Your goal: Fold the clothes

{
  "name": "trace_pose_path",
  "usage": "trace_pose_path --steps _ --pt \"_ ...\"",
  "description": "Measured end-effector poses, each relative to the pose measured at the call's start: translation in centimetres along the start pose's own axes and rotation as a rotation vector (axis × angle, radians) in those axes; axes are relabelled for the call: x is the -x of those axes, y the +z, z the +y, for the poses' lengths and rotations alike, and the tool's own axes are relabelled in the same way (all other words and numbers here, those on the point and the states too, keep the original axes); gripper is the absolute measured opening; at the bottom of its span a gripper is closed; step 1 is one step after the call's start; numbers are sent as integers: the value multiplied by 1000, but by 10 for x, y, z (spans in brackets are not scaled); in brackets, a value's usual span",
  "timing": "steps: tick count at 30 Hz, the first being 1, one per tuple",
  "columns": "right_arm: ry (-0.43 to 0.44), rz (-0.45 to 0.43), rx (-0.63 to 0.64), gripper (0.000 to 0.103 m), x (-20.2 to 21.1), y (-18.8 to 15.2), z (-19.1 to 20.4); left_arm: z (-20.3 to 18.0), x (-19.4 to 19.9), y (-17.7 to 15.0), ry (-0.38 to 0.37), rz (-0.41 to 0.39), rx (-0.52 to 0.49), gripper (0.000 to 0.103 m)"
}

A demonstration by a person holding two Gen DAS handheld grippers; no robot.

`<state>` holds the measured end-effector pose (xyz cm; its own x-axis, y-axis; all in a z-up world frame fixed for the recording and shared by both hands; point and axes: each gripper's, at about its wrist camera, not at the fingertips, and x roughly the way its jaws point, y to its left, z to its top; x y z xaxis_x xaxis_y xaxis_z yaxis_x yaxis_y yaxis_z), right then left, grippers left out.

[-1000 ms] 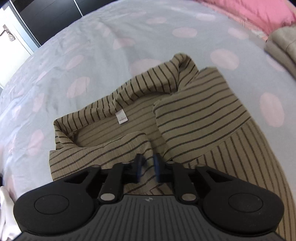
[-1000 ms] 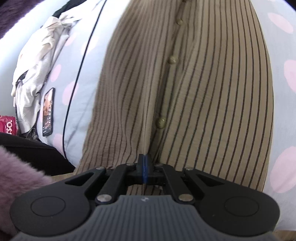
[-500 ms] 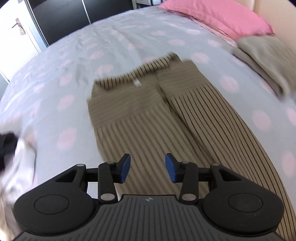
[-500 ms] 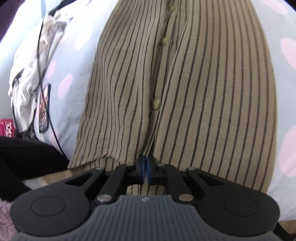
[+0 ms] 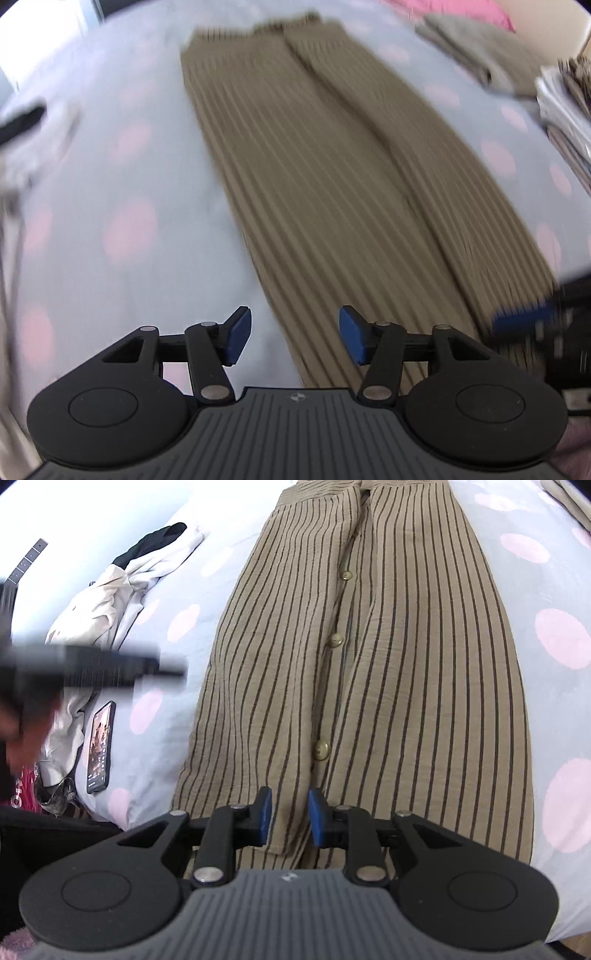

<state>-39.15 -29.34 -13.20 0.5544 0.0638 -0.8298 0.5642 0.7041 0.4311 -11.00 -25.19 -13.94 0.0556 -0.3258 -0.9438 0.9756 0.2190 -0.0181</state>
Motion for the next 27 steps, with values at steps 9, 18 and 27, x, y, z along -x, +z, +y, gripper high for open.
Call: trace_pose_path --steps 9,18,27 --pt "-7 -24 -36 31 -9 -9 3 -8 -14 -49 -92 40 79 51" --pt "-13 9 -29 1 -25 -8 12 1 -16 -66 -142 70 152 0" --pt "1 97 9 0 -46 -9 25 8 -14 -82 -119 127 167 0"
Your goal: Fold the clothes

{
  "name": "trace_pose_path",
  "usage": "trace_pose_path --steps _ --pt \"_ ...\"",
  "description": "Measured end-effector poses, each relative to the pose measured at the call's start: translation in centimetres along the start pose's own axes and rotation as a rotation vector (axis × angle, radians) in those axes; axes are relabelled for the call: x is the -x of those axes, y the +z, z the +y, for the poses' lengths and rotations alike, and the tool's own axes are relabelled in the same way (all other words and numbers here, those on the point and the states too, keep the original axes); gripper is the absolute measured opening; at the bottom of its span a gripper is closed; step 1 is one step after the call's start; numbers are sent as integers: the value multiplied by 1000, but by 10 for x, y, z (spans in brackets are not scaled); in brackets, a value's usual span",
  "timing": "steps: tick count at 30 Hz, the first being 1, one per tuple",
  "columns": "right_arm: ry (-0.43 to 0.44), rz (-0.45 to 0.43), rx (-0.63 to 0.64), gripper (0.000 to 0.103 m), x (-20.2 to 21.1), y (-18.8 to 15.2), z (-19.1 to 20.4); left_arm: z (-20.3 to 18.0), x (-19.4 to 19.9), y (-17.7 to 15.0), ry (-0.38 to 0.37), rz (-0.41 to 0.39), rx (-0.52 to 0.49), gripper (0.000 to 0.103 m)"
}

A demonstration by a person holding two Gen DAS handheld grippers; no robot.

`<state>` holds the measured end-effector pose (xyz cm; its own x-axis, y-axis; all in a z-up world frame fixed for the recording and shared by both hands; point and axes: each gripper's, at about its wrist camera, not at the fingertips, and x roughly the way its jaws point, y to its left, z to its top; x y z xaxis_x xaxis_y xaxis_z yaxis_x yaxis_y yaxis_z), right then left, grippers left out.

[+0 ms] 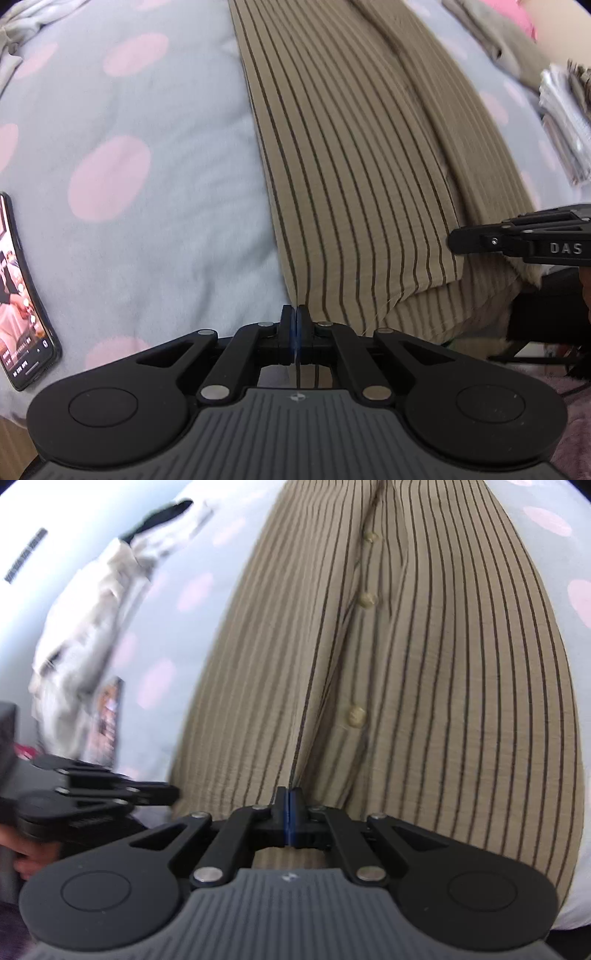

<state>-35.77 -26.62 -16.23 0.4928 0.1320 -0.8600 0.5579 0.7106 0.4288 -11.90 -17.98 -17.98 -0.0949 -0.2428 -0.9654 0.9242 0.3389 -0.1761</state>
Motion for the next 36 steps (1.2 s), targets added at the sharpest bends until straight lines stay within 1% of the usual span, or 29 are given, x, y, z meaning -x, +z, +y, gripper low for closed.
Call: trace_pose_path --steps 3,6,8,11,13,15,16,17,18,20,22,23,24,26,28,31,33,36 --pt "-15 25 -8 0 -11 -2 -5 -2 -3 -1 9 13 -10 0" --pt "-18 43 4 1 -13 -4 -5 -4 -4 -2 14 31 -17 0" --pt "-26 75 17 0 -15 -7 -4 -6 -5 -5 24 50 -39 0" --pt "-19 125 49 1 -23 -11 2 -17 -2 -9 60 71 -110 0" --pt "-23 127 81 5 -18 -13 8 -20 8 -10 67 47 -131 10" --pt "-17 109 105 6 -6 -12 11 -22 19 -9 64 10 -139 31" --pt "-13 89 115 6 3 -11 12 -21 25 -8 55 -15 -136 36" --pt "-13 63 121 11 14 -10 10 -20 30 -5 51 -36 -132 45" --pt "-19 32 123 21 25 -9 7 -19 34 -3 47 -56 -128 48" --pt "-49 -27 119 32 48 -6 -4 -19 34 4 48 -75 -100 48" --pt "-117 -68 77 35 64 -5 -27 -17 30 8 40 -85 -68 49" --pt "-153 -86 52 39 70 -4 -39 -16 26 9 25 -79 -53 49" --pt "-189 -103 26 41 76 -3 -51 -12 22 9 9 -68 -39 49" --pt "-222 -105 -68 44 81 -6 -82 -8 15 6 -8 -44 -8 49" --pt "-223 -96 -171 44 80 -12 -108 -4 9 1 -19 -27 27 49" --pt "-207 -82 -263 45 70 -21 -127 1 5 -1 -43 -15 65 50" --pt "-183 -67 -295 45 62 -24 -133 1 4 -1 -40 -21 61 54" --pt "-163 -66 -305 45 53 -25 -133 -2 2 -2 -28 -29 52 54"
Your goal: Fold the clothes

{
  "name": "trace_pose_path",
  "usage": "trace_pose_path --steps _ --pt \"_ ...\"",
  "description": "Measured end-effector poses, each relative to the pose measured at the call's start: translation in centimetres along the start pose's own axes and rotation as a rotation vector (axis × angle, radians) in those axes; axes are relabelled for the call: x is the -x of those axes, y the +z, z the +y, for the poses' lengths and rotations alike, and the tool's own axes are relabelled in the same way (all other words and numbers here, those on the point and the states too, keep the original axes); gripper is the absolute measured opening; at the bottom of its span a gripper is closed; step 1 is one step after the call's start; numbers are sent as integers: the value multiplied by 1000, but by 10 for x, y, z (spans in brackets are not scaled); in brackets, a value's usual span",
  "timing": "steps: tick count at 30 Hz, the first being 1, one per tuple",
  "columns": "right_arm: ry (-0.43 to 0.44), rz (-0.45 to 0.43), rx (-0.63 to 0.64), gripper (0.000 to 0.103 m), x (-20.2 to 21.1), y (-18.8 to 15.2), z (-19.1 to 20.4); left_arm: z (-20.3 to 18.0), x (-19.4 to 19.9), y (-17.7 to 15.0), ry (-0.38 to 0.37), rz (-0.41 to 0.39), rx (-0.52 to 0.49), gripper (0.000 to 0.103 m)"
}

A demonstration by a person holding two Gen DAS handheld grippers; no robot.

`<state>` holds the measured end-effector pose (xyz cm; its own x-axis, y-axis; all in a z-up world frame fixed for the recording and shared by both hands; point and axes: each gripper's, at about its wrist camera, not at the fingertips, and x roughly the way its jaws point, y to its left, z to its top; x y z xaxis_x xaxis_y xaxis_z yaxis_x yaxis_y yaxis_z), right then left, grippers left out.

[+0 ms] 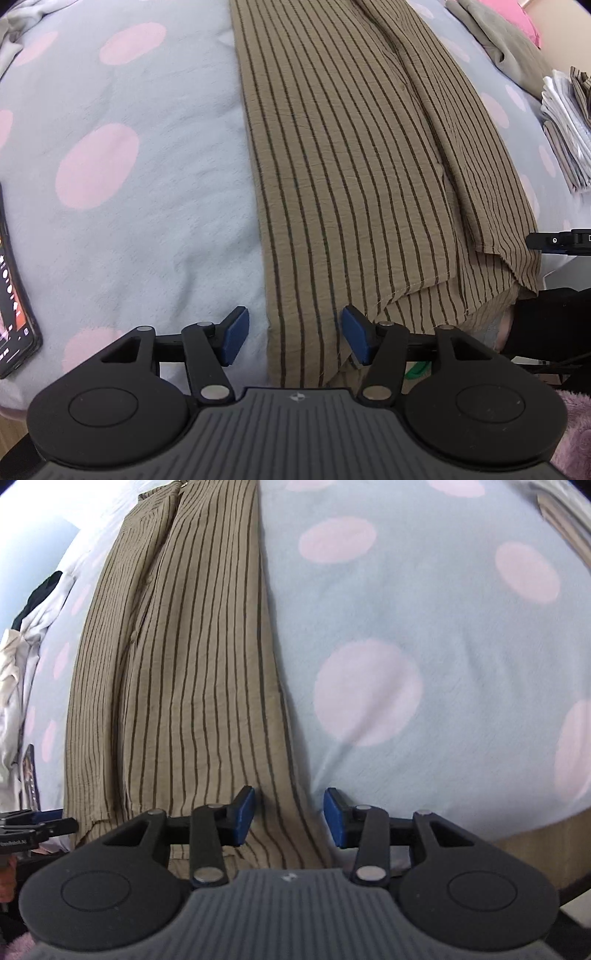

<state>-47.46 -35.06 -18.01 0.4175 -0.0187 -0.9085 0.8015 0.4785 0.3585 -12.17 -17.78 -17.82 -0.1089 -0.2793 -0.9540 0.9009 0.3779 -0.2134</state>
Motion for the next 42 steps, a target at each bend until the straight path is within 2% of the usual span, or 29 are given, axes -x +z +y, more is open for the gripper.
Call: trace_pose_path --steps 1,2,3,5,6,7,11,13,15,16,18,22,23,24,25,26,27,28,29,31,38,42 --pt "-1 0 12 45 -1 0 2 -1 -1 -1 4 -3 -3 52" --pt "0 4 23 32 -2 0 3 -3 0 -1 15 -10 -13 40" --pt "0 7 34 15 -2 1 3 -5 0 -3 26 -16 -25 26" --pt "9 16 49 7 -4 1 5 -7 0 -6 24 -16 -30 16" --pt "16 23 49 6 -5 1 6 -6 0 -7 9 -9 -20 5" --pt "12 27 55 5 -6 1 7 -4 -1 -8 -5 -3 -14 3" --pt "1 25 75 6 -5 8 7 0 3 -8 -21 -14 -2 4" --pt "8 14 77 15 -3 14 6 1 6 -7 -21 -37 1 16" --pt "21 -4 63 49 -2 19 5 4 9 -6 -29 -58 19 53" --pt "27 -13 56 49 -2 21 4 6 7 -5 -48 -58 42 57" --pt "27 -1 49 49 -6 26 4 7 2 -5 -55 -40 53 57" --pt "-24 15 108 49 -15 26 22 -4 -3 -6 6 -35 -5 57" --pt "-50 13 137 42 -17 26 27 -8 -5 -6 28 -37 -23 55" --pt "-71 10 164 34 -18 25 32 -13 -4 -7 46 -43 -43 48" --pt "-85 5 190 30 -18 24 36 -17 -3 -8 58 -49 -66 44" --pt "-90 1 206 22 -17 24 39 -20 -1 -8 55 -55 -84 29" --pt "-85 -2 212 14 -17 24 41 -22 1 -8 49 -61 -101 10" --pt "-80 -4 217 10 -16 24 42 -25 4 -8 43 -67 -118 2" --pt "-66 -6 213 5 -14 25 42 -25 6 -9 40 -72 -120 2" --pt "-21 -10 184 4 -8 29 40 -25 13 -10 21 -85 -119 1" --pt "162 -63 151 3 35 50 40 -13 61 5 -163 -163 -97 1" --pt "235 -122 194 3 84 31 28 0 97 20 -264 -250 -101 1"
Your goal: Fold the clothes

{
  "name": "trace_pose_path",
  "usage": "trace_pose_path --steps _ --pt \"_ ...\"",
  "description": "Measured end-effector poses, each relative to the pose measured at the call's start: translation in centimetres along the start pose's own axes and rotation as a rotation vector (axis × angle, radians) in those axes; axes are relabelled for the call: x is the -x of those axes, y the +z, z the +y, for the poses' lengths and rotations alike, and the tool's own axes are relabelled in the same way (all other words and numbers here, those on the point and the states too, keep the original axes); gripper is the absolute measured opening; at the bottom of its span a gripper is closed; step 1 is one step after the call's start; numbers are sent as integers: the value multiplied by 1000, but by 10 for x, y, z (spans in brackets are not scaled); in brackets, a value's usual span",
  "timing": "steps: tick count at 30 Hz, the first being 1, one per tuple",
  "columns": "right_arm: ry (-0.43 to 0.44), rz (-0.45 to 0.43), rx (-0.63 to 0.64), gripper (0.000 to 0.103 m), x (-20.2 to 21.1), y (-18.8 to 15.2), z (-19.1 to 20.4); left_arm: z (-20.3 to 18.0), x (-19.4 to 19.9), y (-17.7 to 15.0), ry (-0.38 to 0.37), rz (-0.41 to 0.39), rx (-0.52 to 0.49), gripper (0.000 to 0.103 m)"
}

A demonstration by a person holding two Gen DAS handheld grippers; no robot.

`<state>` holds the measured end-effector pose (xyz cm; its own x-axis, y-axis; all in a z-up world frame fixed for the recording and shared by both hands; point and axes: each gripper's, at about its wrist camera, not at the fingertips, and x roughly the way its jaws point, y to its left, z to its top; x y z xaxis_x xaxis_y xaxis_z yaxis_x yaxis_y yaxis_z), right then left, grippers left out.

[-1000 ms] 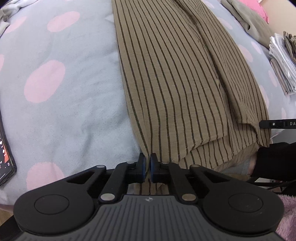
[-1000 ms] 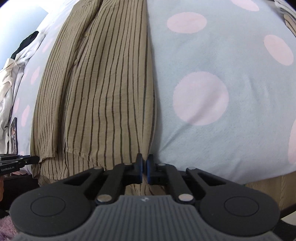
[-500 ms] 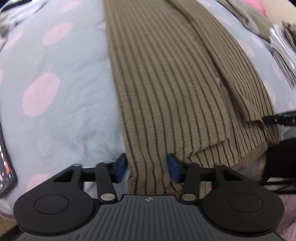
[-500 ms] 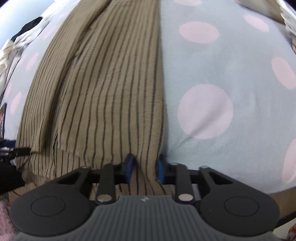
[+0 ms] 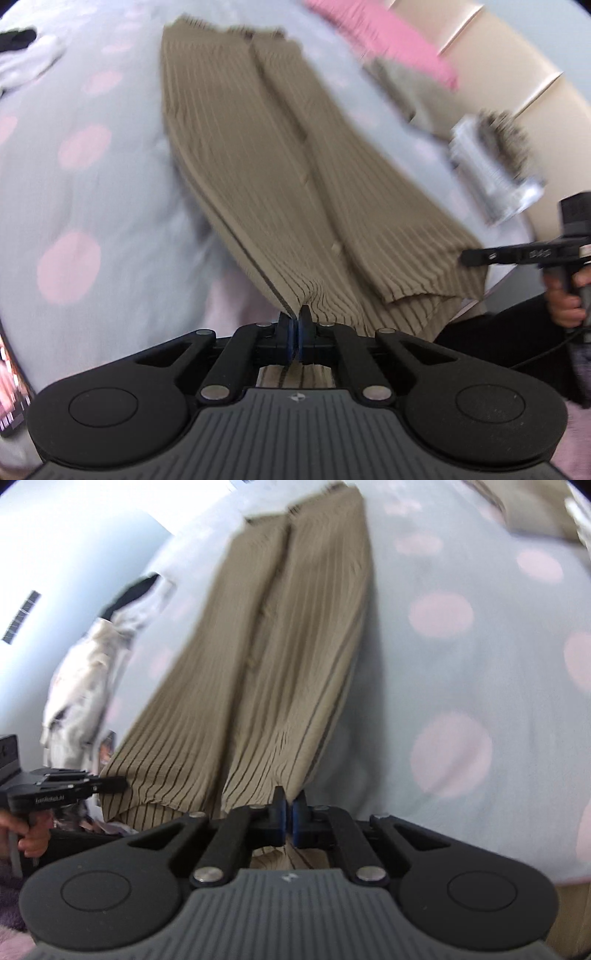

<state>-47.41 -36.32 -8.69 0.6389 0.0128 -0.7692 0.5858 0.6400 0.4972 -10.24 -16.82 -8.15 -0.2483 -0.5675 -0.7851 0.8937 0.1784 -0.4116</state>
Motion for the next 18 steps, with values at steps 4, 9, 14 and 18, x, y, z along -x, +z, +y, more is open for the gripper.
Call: trace_pose_path --steps 4,9,14,18 --pt "37 -70 20 3 39 22 -6 7 23 31 -42 -87 -14 0" --pt "45 -175 32 3 49 69 -1 15 32 87 -30 -168 -11 1" --pt "28 -245 28 3 37 128 -20 32 18 142 26 -214 -14 1" --pt "14 -279 29 3 10 178 -32 48 -6 187 69 -225 -29 1"
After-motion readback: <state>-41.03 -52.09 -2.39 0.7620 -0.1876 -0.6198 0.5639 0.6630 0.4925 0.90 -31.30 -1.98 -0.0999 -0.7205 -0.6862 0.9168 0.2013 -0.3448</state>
